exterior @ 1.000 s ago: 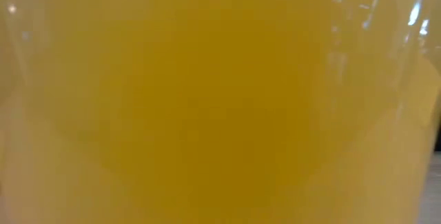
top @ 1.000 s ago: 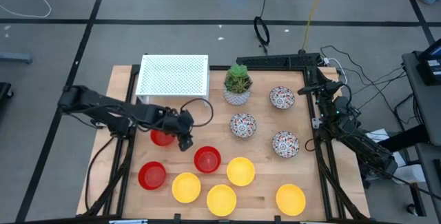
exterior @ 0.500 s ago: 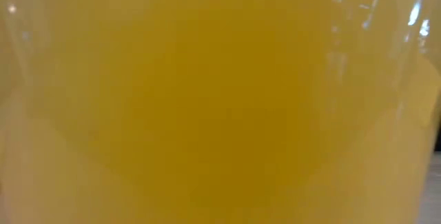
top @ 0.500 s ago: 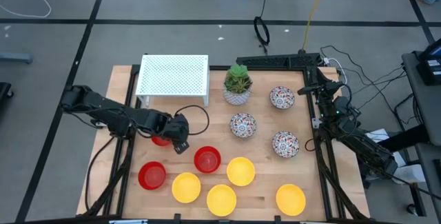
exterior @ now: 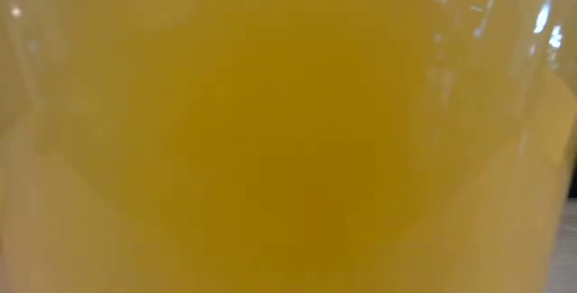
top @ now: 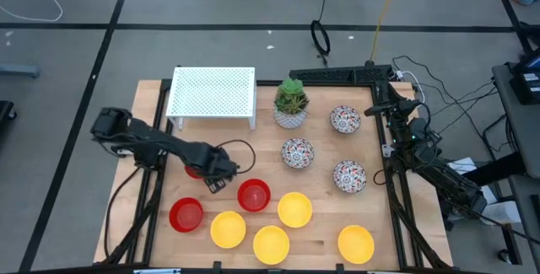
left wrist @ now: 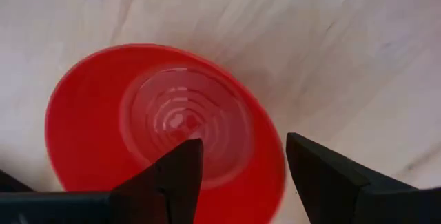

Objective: Pick & Place Mini bowls
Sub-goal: Put the red bowl on the shelf

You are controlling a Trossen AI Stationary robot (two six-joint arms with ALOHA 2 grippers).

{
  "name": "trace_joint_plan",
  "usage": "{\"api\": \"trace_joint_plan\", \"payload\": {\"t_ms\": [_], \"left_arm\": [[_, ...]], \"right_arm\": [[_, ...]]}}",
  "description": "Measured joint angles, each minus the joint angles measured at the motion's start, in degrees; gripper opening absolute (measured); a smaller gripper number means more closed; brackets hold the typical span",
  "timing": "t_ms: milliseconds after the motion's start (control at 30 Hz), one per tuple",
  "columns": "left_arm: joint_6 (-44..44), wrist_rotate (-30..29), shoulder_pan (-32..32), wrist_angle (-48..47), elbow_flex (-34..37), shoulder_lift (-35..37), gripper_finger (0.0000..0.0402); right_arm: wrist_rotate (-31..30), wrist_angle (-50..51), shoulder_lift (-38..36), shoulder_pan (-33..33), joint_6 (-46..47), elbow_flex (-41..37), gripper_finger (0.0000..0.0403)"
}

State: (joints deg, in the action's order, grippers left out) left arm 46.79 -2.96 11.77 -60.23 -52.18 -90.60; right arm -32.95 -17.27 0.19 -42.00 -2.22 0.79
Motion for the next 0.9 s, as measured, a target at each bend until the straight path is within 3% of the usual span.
{"api": "trace_joint_plan", "payload": {"t_ms": [267, 567, 900], "left_arm": [[-4.4, 0.0, -1.6, 0.0, 0.0, -3.5, 0.0194], [-9.4, 4.4, -1.6, -0.3, 0.0, -3.1, 0.0016], [-14.6, 7.5, -1.6, -0.4, -3.7, -3.0, 0.0008]], "right_arm": [[0.0, 0.0, 0.0, 0.0, 0.0, 0.0, 0.0116], [0.0, 0.0, 0.0, 0.0, 0.0, 0.0, 0.0116], [0.0, 0.0, 0.1, 0.0, 0.0, 0.0, 0.0116]]}}
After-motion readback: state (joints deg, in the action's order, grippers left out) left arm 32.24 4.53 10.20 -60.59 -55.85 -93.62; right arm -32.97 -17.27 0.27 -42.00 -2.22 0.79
